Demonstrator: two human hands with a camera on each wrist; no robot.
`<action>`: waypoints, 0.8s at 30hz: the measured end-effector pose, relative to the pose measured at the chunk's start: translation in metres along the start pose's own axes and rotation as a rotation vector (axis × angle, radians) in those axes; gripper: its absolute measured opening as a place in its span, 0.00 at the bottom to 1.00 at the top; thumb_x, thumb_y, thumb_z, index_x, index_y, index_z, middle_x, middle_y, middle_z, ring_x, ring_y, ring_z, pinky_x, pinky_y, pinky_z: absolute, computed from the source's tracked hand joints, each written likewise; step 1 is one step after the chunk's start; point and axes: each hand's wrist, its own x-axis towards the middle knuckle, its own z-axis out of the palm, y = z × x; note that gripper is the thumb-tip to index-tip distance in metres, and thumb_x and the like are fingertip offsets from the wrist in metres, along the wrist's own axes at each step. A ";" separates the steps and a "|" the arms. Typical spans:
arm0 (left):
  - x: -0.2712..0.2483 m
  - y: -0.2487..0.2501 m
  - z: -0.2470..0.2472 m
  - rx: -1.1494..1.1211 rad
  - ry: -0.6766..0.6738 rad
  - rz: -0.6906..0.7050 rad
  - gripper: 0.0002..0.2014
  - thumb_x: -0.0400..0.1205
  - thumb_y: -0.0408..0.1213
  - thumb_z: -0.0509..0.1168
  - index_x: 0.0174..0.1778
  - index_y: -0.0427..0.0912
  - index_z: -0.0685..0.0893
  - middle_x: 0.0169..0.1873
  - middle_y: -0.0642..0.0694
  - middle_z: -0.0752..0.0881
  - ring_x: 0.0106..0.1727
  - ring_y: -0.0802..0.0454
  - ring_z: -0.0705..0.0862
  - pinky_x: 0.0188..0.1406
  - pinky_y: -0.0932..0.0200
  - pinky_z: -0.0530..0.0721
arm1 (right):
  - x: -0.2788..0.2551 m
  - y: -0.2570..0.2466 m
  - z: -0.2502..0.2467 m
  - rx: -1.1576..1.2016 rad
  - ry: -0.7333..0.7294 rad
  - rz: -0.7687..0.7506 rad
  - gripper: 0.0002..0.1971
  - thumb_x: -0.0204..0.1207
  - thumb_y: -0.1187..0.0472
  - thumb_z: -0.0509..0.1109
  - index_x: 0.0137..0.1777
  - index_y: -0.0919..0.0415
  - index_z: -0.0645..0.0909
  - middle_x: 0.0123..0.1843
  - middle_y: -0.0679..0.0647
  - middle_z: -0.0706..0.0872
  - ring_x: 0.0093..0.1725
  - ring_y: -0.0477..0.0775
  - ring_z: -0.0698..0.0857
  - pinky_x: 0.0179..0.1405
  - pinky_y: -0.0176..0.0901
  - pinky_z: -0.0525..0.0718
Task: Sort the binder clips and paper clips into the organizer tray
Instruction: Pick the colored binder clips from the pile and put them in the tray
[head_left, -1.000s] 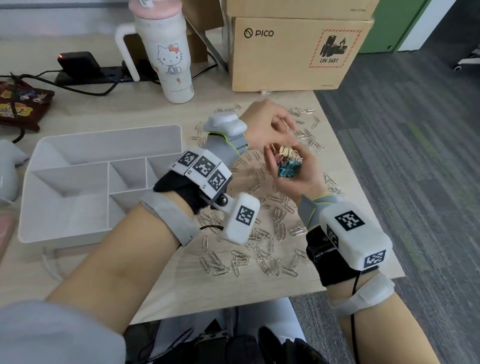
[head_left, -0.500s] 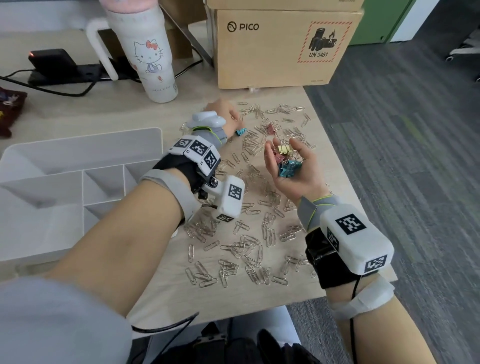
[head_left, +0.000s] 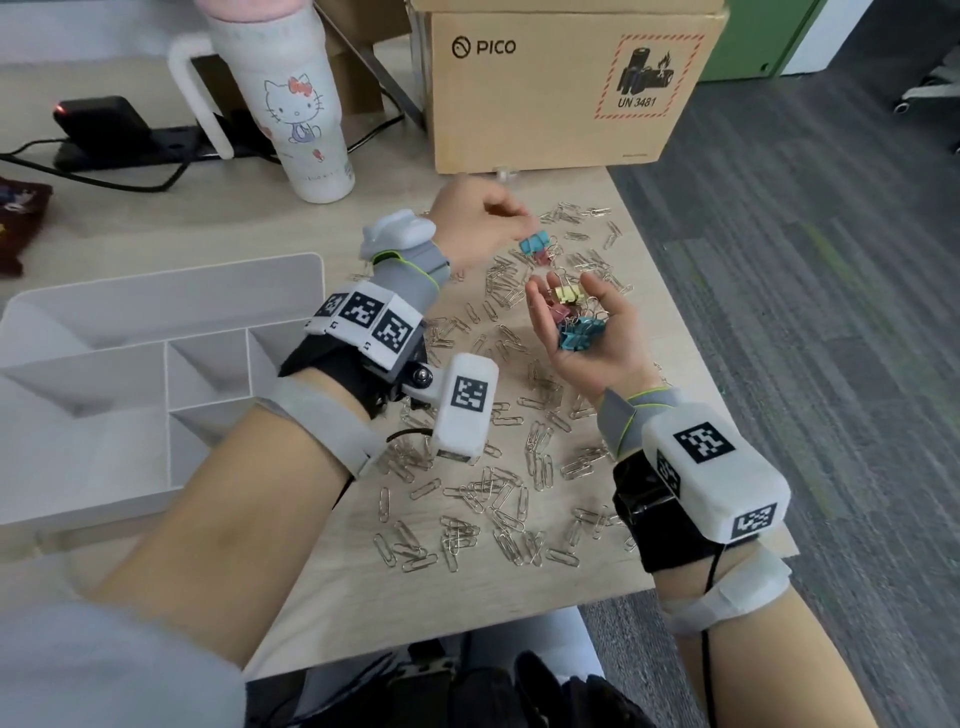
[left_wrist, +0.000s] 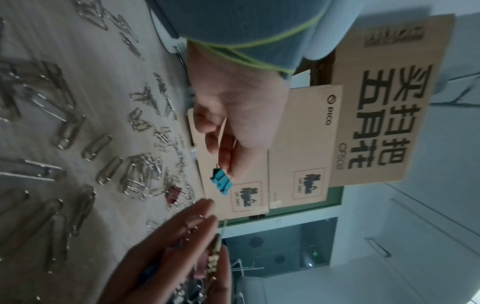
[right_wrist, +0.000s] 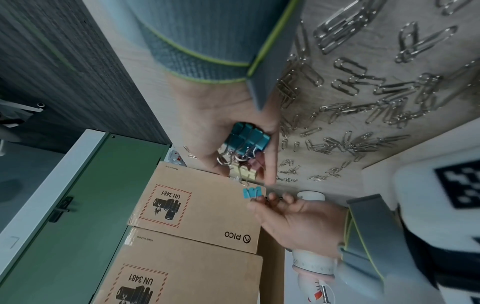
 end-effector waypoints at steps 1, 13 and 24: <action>-0.004 0.006 0.000 -0.017 -0.045 0.032 0.09 0.73 0.36 0.73 0.43 0.34 0.88 0.28 0.54 0.82 0.22 0.72 0.76 0.26 0.80 0.71 | -0.001 0.001 0.000 -0.003 0.000 -0.001 0.13 0.64 0.67 0.72 0.46 0.77 0.83 0.52 0.67 0.85 0.54 0.64 0.85 0.34 0.55 0.90; -0.039 0.037 0.014 0.096 -0.342 0.213 0.02 0.72 0.37 0.74 0.35 0.44 0.88 0.28 0.56 0.83 0.34 0.59 0.79 0.42 0.61 0.79 | -0.005 0.007 -0.006 -0.060 -0.026 -0.061 0.22 0.65 0.63 0.70 0.60 0.67 0.78 0.51 0.64 0.83 0.53 0.59 0.85 0.32 0.53 0.90; -0.038 0.039 0.026 0.217 -0.405 0.278 0.12 0.73 0.48 0.72 0.41 0.41 0.90 0.41 0.45 0.84 0.37 0.62 0.78 0.42 0.64 0.75 | -0.012 -0.001 -0.008 -0.065 0.002 -0.076 0.12 0.71 0.62 0.69 0.51 0.69 0.82 0.46 0.65 0.86 0.51 0.61 0.85 0.28 0.50 0.89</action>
